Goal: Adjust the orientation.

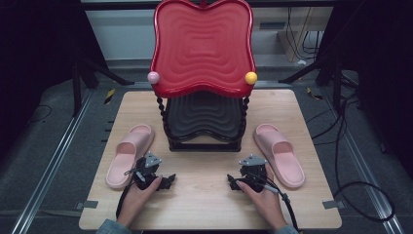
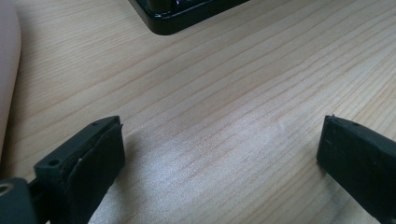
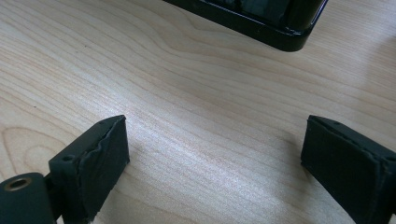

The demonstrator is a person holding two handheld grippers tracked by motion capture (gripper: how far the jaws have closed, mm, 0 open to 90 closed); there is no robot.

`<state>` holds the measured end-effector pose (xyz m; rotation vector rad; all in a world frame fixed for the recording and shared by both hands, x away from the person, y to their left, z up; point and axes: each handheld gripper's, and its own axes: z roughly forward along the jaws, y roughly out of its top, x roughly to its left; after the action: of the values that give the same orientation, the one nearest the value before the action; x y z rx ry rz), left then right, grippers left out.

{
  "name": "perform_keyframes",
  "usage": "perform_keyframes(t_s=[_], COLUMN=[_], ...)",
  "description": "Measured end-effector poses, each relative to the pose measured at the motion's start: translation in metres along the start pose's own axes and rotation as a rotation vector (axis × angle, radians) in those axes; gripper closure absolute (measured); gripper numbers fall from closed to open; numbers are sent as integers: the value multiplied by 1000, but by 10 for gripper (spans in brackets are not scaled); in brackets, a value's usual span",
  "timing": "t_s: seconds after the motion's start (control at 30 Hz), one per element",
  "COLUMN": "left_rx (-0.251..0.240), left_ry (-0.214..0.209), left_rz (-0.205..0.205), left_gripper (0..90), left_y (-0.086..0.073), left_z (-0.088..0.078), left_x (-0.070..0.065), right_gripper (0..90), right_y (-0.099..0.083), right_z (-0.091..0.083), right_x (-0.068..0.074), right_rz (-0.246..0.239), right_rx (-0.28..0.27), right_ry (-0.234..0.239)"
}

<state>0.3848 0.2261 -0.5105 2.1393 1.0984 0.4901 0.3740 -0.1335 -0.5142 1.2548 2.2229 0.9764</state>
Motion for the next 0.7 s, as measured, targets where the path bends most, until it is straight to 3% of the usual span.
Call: perform_keyframes(t_s=[0.2, 0.27, 0.4, 0.47, 0.57, 0.7], left_rx=[6, 3, -18, -51, -93, -122], left_ry=[9, 13, 23, 72, 131, 230], left_rz=[24, 40, 28, 29, 13, -26], left_gripper=[54, 57, 64, 63, 56, 67], left_y=[3, 5, 10, 17, 21, 20], left_z=[-7, -14, -33, -55, -74, -96], left_x=[-1, -1, 6, 19, 35, 67], right_gripper=[80, 80, 81, 81, 81, 81], right_y=[-1, -1, -1, -2, -2, -2], right_z=[-1, -1, -1, -2, -2, -2], right_x=[0, 0, 0, 0, 0, 0], right_rz=[3, 0, 0, 3, 2, 4], right_rx=[0, 0, -1, 0, 0, 1], right_ry=[-1, 0, 1, 0, 0, 1])
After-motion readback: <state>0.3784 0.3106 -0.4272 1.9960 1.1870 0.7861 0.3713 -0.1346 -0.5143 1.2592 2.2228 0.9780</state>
